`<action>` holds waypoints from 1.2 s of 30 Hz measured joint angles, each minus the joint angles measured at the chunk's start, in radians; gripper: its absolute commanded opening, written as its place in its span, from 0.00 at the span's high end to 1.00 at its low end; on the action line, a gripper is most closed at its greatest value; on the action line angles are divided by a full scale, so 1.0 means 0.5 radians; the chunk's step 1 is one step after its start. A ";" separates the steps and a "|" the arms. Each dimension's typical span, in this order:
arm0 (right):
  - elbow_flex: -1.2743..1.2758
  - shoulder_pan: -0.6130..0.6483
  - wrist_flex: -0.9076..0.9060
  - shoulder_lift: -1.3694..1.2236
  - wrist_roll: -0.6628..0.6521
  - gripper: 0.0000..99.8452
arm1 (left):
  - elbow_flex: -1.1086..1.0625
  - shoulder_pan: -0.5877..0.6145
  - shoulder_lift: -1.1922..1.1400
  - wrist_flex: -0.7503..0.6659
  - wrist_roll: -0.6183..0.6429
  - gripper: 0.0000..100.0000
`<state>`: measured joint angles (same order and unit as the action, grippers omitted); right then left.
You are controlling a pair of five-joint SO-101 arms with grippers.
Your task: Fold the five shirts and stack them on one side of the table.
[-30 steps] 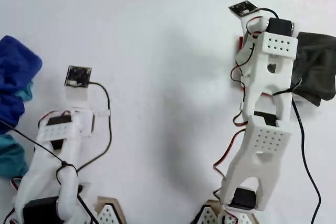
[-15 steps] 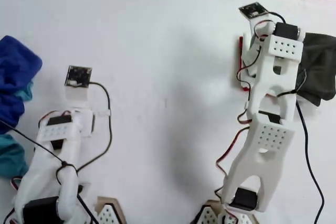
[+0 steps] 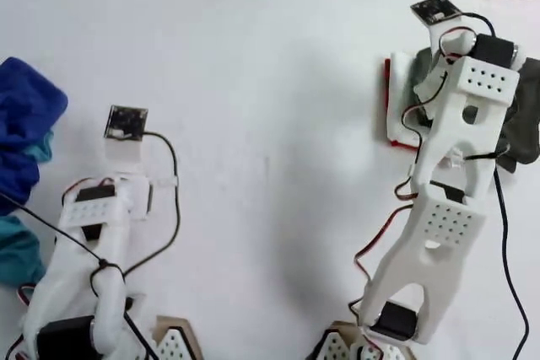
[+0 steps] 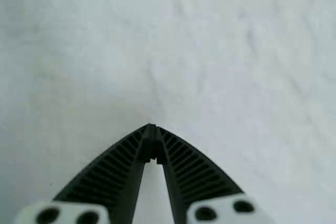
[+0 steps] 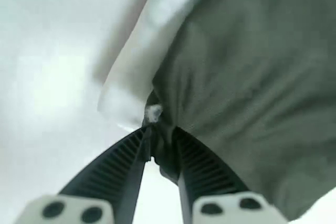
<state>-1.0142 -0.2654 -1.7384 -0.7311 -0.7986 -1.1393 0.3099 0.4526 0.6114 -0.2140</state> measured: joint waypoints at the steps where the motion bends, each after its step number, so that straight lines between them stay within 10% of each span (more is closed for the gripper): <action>1: -0.012 -0.003 -0.009 0.000 -0.043 0.98 | 0.000 0.000 0.000 0.000 0.000 0.97; 36: 0.522 0.153 -0.015 0.249 -0.104 0.96 | 0.000 0.000 0.000 -0.049 0.000 0.97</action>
<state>-0.7534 -0.1887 -1.7461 -0.6068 -0.8508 -1.1393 0.3099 0.4526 0.5869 -0.2140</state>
